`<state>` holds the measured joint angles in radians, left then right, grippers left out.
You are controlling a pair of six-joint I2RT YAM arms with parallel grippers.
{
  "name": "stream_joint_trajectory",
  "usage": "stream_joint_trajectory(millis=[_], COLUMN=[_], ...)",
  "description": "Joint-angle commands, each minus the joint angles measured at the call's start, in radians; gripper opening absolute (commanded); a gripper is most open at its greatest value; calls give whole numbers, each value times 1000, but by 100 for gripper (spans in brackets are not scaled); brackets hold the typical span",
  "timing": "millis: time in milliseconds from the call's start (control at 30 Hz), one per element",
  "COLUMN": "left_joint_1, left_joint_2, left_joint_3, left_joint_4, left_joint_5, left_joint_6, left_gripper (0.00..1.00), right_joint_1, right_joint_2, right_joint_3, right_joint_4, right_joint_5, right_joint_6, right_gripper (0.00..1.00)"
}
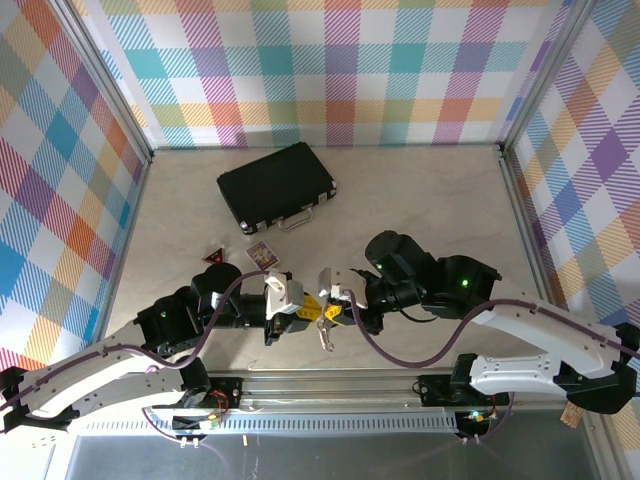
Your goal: Put the keys on the keyring
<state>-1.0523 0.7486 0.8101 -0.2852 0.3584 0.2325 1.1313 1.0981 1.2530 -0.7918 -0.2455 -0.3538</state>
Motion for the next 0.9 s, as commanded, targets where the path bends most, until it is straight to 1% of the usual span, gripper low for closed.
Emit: stream_joint_trajectory(millis=[0, 200, 233, 300, 467, 533, 600, 667, 733, 867], left_joint_1=[-5, -5, -5, -4, -5, -5, -5, -5, -5, -5], left_joint_2=[3, 6, 6, 2, -33, -63, -96, -117, -132, -146], left_joint_3=[17, 20, 17, 10, -28, -51, -81, -108, -135, -189], left_joint_4=[61, 70, 72, 88, 172, 220, 277, 341, 405, 535], left_joint_5=[24, 42, 43, 42, 22, 19, 26, 34, 40, 57], left_joint_6=[-5, -9, -9, -11, -27, -41, -65, -91, -121, -179], left_gripper=[13, 10, 9, 1, 0, 0, 0, 0, 0, 0], right_joint_1=[-1, 0, 0, 0, -1, 0, 0, 0, 1, 1], right_joint_2=[2, -10, -13, -16, -31, -52, -82, -105, -127, -163], right_joint_3=[39, 33, 31, 32, 20, -5, -41, -70, -103, -151], right_joint_4=[-2, 9, 11, 15, 29, 59, 112, 161, 218, 305], right_joint_5=[-42, -37, -37, -39, -23, -12, -12, -11, -7, -15], right_joint_6=[-14, -7, -6, -4, 23, 47, 79, 114, 146, 190], right_gripper=[0, 0, 0, 0, 0, 6, 20, 29, 33, 34])
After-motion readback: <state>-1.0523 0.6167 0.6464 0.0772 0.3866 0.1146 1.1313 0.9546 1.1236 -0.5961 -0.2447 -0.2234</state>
